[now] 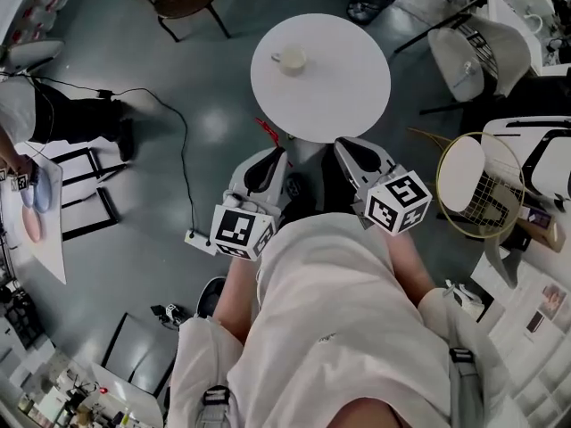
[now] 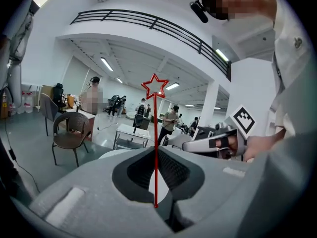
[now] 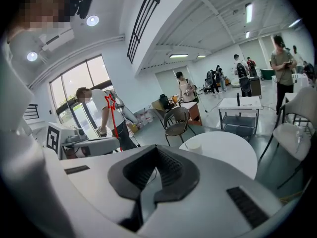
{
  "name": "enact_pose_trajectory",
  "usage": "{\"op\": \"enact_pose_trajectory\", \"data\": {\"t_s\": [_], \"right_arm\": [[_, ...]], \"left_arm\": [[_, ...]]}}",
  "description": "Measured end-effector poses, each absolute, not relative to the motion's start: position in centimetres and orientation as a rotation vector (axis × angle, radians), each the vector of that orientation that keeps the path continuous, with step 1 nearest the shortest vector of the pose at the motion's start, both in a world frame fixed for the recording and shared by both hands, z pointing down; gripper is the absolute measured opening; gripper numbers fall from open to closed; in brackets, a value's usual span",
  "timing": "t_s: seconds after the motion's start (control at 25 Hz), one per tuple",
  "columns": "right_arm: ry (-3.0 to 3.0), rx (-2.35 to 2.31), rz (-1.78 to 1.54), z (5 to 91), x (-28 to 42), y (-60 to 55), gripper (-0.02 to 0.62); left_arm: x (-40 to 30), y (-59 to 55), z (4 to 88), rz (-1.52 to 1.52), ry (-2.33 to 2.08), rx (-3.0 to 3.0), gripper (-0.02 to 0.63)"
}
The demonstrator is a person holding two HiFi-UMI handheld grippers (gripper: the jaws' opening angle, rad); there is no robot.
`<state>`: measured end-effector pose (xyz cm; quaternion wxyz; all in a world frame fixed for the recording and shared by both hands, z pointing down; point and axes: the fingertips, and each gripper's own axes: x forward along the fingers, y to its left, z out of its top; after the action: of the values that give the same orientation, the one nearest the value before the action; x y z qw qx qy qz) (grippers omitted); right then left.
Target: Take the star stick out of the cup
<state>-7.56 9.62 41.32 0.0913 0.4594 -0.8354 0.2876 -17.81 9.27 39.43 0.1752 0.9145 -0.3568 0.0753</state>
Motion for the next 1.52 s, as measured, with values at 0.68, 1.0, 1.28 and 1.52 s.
{"op": "enact_pose_trajectory", "data": {"t_s": [0.68,1.0,1.28,1.52], "right_arm": [[-2.667,1.441,0.644,35.0,-4.0,13.0,0.006],[-2.716,1.416,0.552,34.7,-3.6,15.1,0.006],[-2.749,1.360,0.562,34.6,-4.8,15.3,0.006],[-2.753,1.325,0.544,34.3,-5.6,15.4,0.006]], "left_arm": [[-14.0,11.6,36.1,0.161,-0.919,2.667,0.021],[-13.8,13.2,36.5,0.177,-0.954,2.651,0.021],[-15.0,13.5,36.7,0.178,-0.999,2.635,0.021],[-15.7,13.3,36.5,0.164,-1.017,2.630,0.021]]}}
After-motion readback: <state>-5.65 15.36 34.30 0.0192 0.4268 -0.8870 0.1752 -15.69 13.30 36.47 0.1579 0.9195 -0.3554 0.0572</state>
